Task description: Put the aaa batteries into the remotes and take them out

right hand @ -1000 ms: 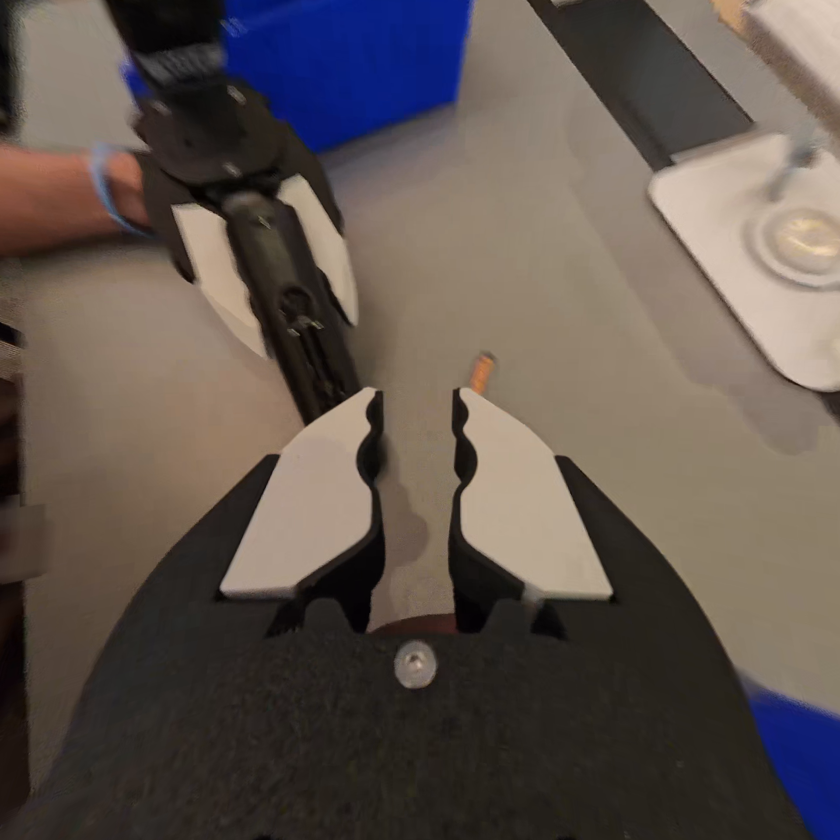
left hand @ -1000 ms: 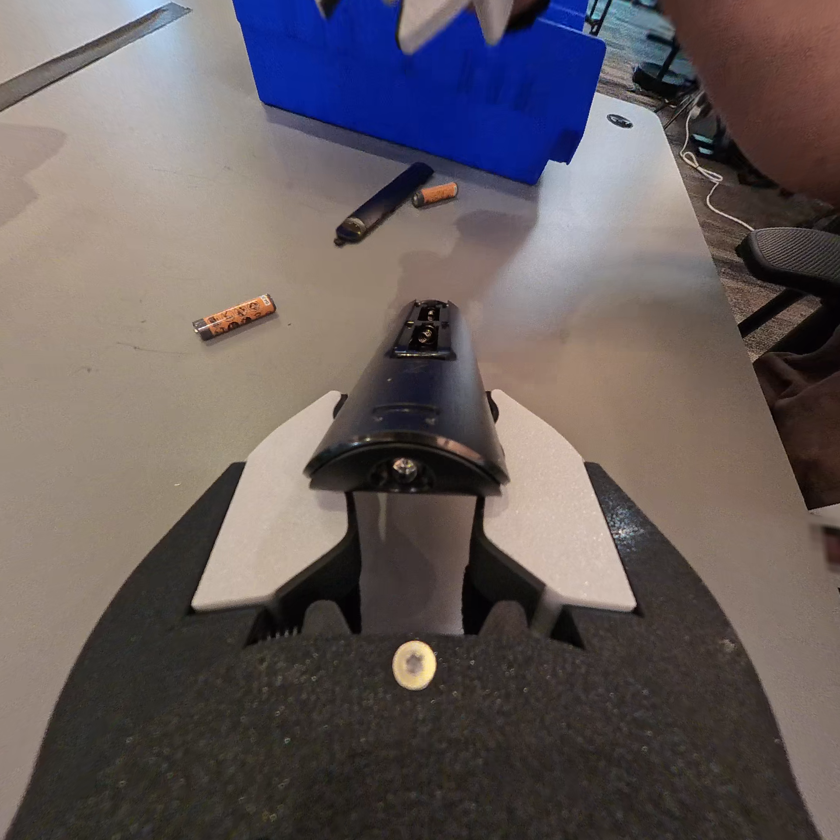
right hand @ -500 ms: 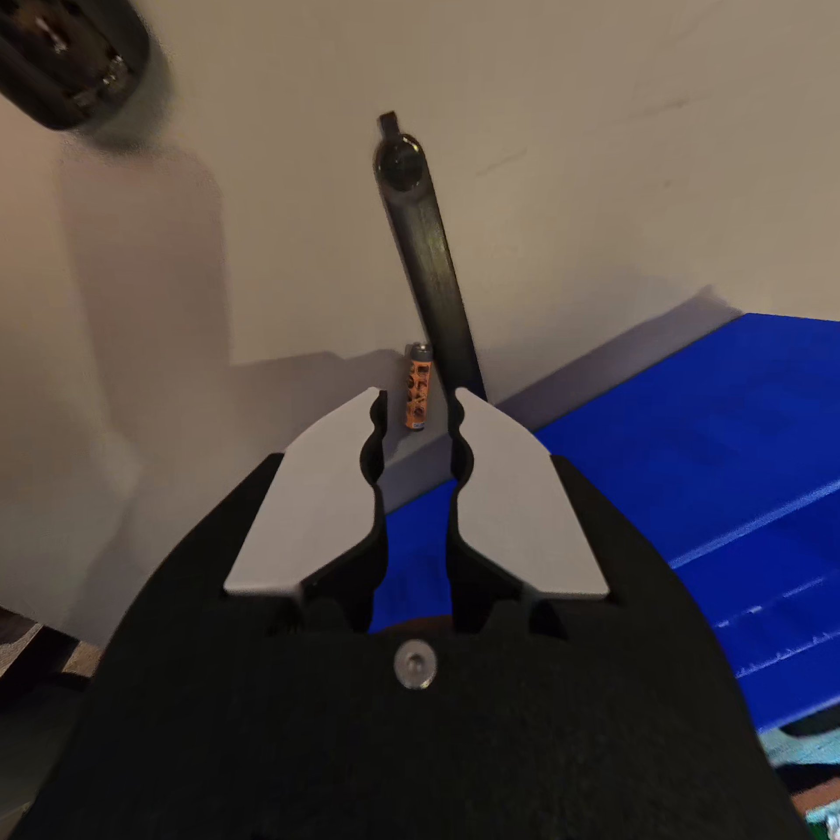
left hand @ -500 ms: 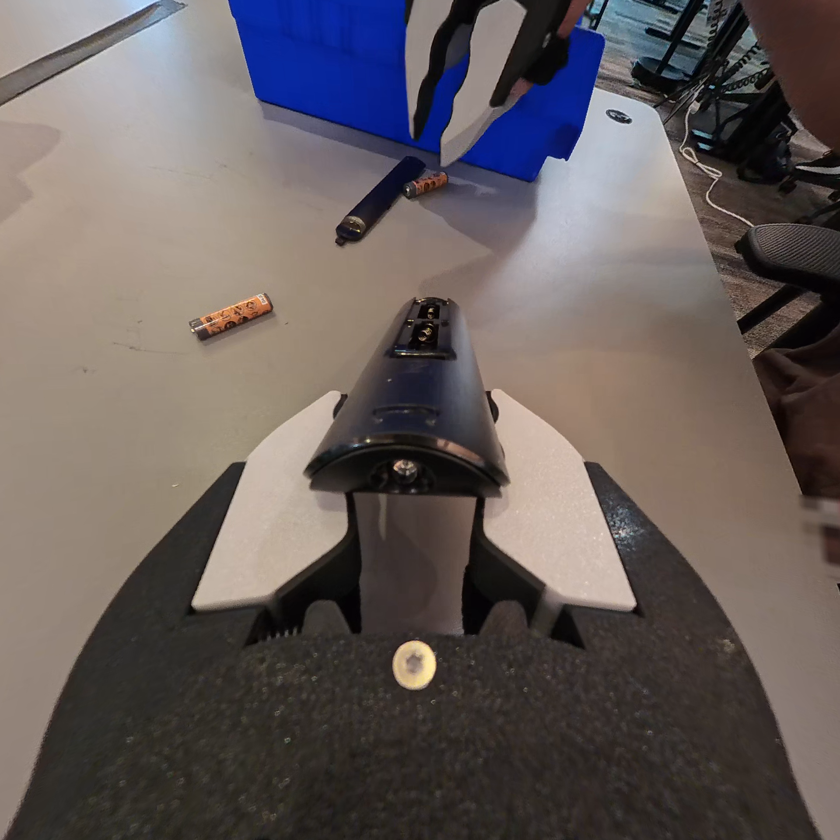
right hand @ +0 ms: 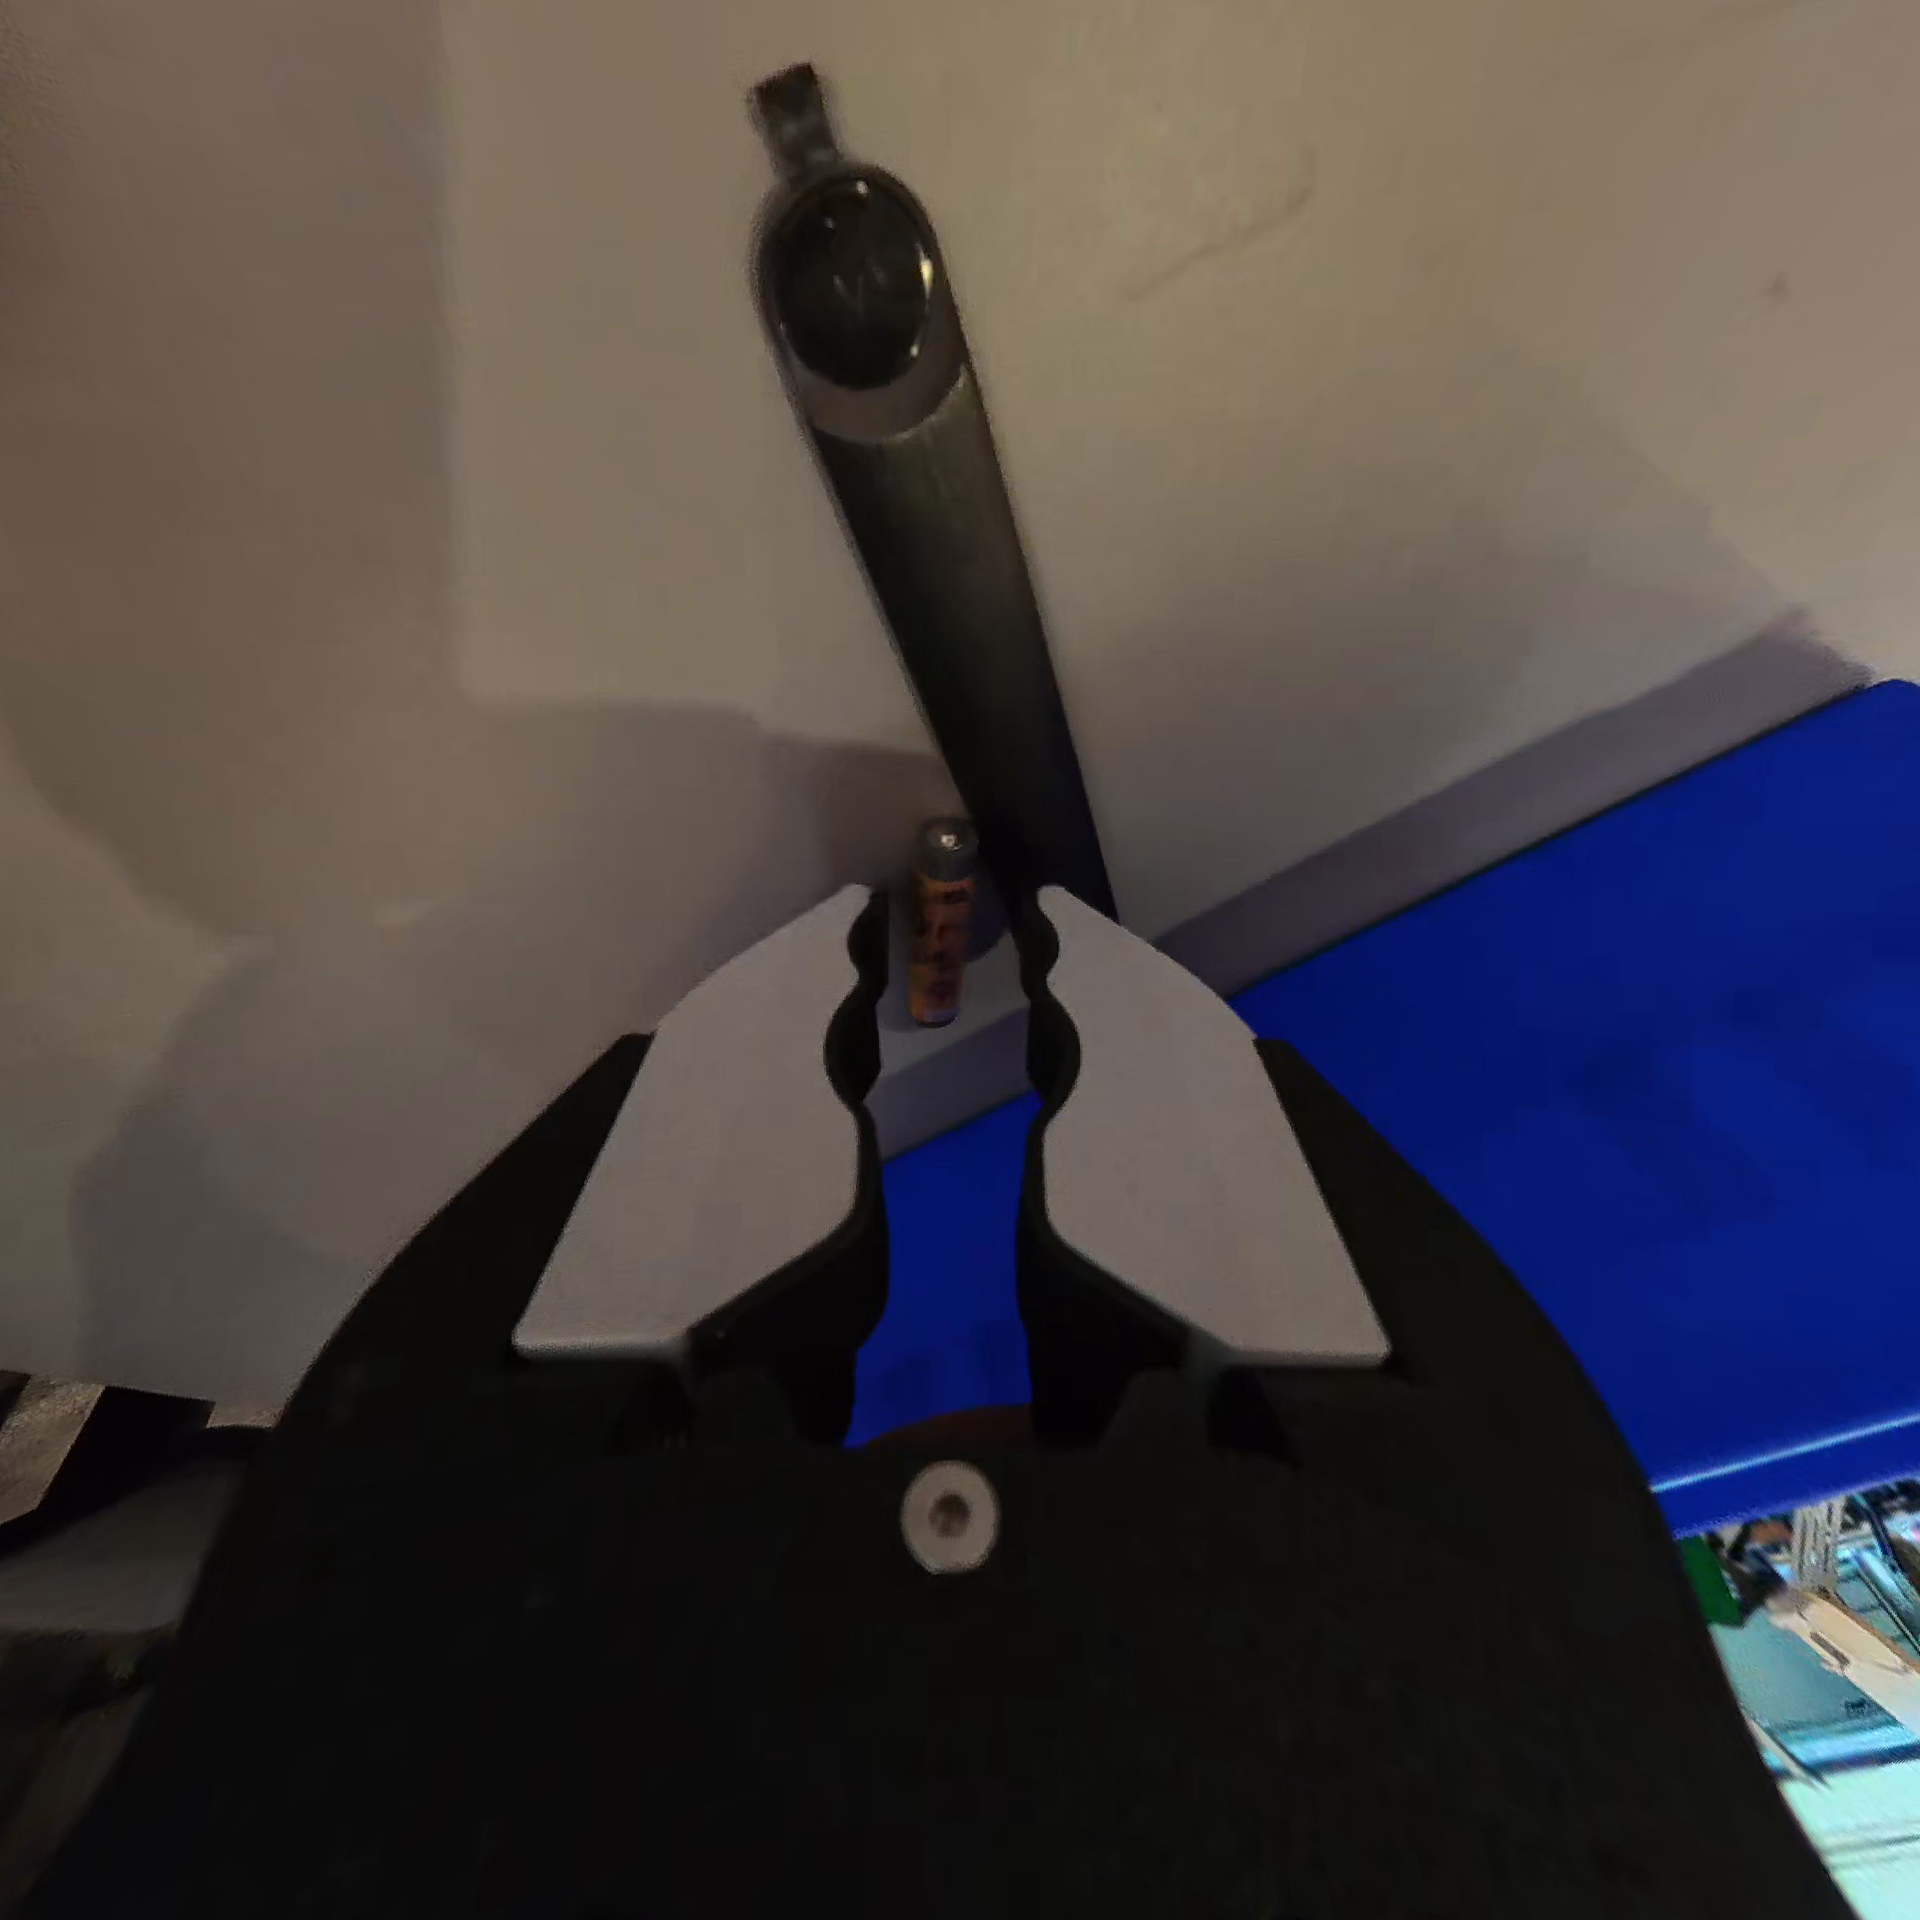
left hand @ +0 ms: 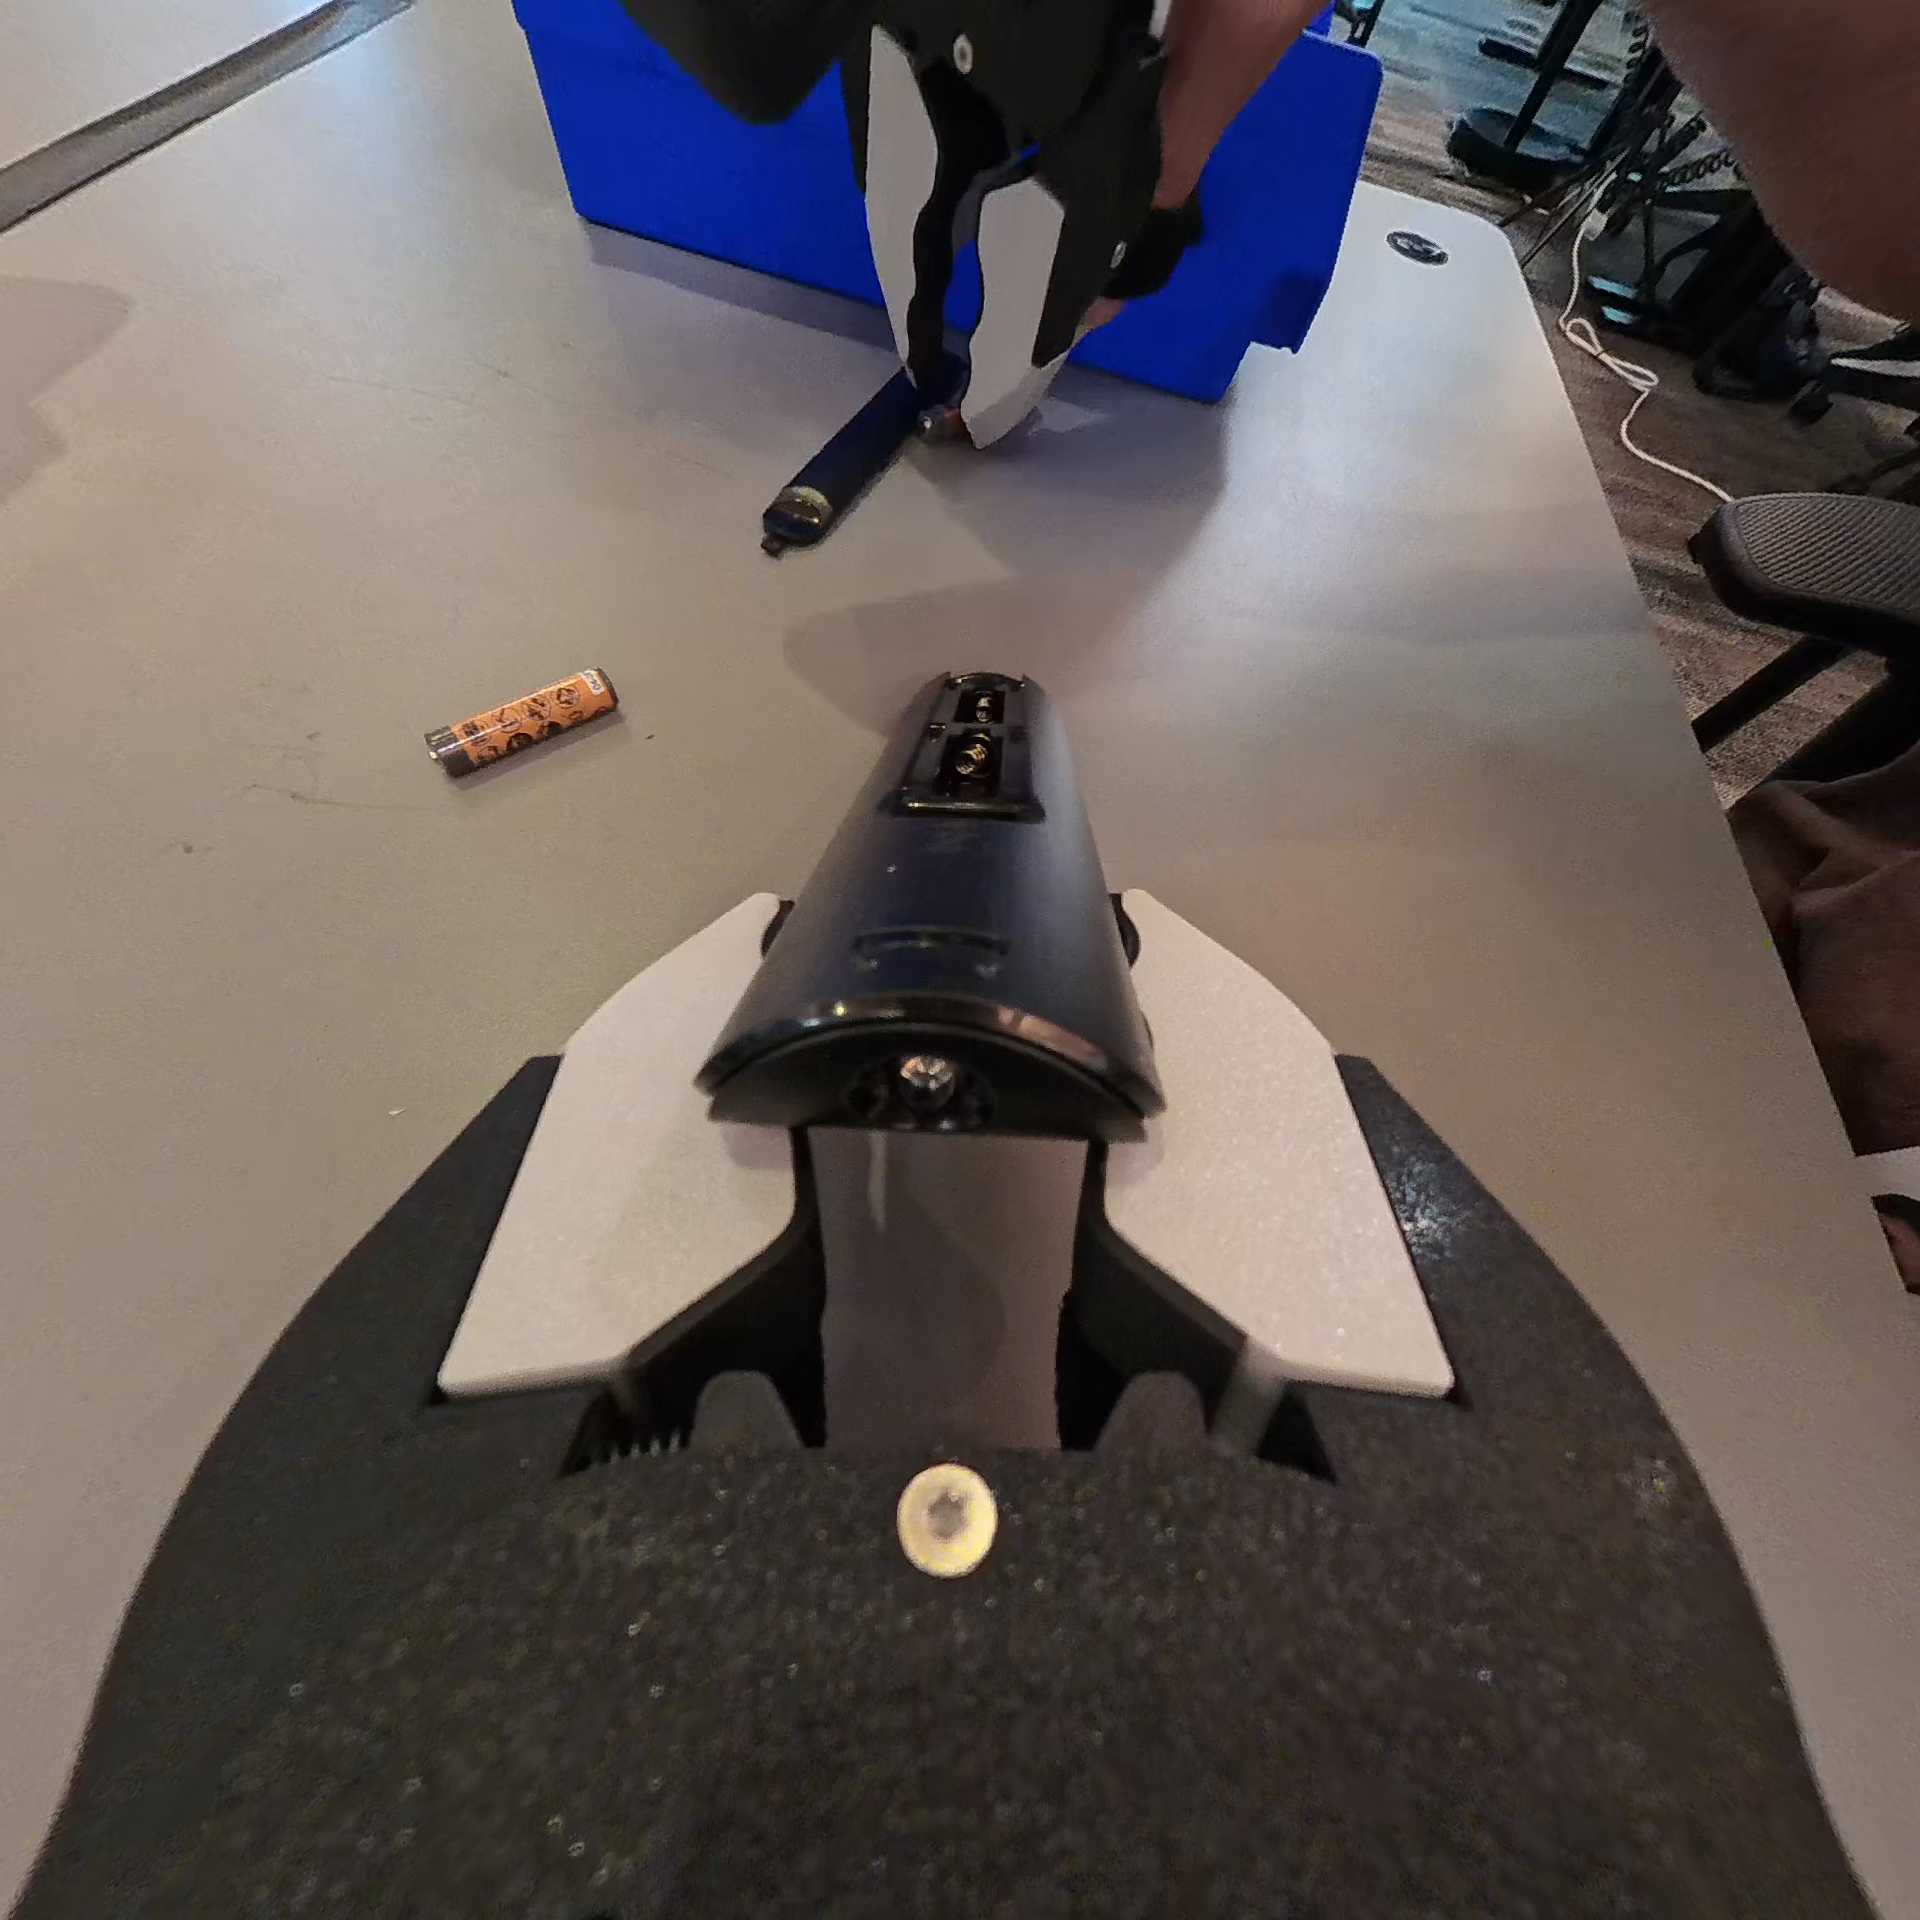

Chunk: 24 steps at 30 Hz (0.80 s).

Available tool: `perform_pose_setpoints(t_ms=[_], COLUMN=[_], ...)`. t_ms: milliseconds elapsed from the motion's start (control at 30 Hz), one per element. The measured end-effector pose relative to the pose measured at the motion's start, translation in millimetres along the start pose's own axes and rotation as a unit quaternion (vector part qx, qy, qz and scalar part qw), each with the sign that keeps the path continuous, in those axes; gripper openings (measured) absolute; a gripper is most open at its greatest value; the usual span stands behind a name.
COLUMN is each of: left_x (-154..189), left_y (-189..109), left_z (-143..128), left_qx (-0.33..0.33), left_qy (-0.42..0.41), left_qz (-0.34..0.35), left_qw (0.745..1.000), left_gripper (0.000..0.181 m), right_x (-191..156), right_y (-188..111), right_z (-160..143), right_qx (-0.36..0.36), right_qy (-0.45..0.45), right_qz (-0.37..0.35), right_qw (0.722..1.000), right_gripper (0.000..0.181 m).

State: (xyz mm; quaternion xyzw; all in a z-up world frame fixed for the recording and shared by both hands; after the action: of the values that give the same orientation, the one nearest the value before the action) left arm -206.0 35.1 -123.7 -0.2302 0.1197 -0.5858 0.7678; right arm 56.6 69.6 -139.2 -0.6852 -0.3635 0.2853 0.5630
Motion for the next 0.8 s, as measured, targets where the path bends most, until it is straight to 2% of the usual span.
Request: perform_pose_setpoints(t_ms=[167, 267, 433, 600, 800], left_x=[1, 1, 1, 1, 0], left_y=[1, 1, 0, 0, 0], left_z=[-1, -1, 0, 0, 0], left_qx=[-0.005, -0.004, -0.004, -0.002, 0.001], left_qy=[0.005, 0.004, 0.003, 0.003, 0.0], left_qz=[-0.003, -0.002, -0.002, -0.001, -0.001], left_qw=[1.0, 1.0, 1.0, 1.0, 1.0], left_gripper=[0.05, 0.05, 0.05, 0.05, 0.051], right_x=[5, 3, 5, 1, -8], right_y=[0, -1, -10, -4, 2], right_z=[2, 2, -1, -5, 0], right_qx=[-0.018, -0.019, 0.001, -0.042, -0.049], right_qy=[-0.001, -0.011, -0.024, -0.085, -0.154], right_qz=[0.002, 0.015, 0.011, 0.023, 0.009], right_qw=[1.0, 1.0, 1.0, 0.995, 0.987], right_gripper=[0.016, 0.022, 0.019, 0.021, 0.02])
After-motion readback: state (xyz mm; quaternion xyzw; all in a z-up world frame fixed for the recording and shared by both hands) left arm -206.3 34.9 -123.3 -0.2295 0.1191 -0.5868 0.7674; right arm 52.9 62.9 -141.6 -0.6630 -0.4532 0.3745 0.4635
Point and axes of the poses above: each gripper's, where its closed fingertips meet, y out along the fingers, z out of its top, x = y × z across the jaws, the point moved 6 cm from there along -y, back along the fingers, and after that the axes turned 9 degrees about z, right-handed, at the moved point
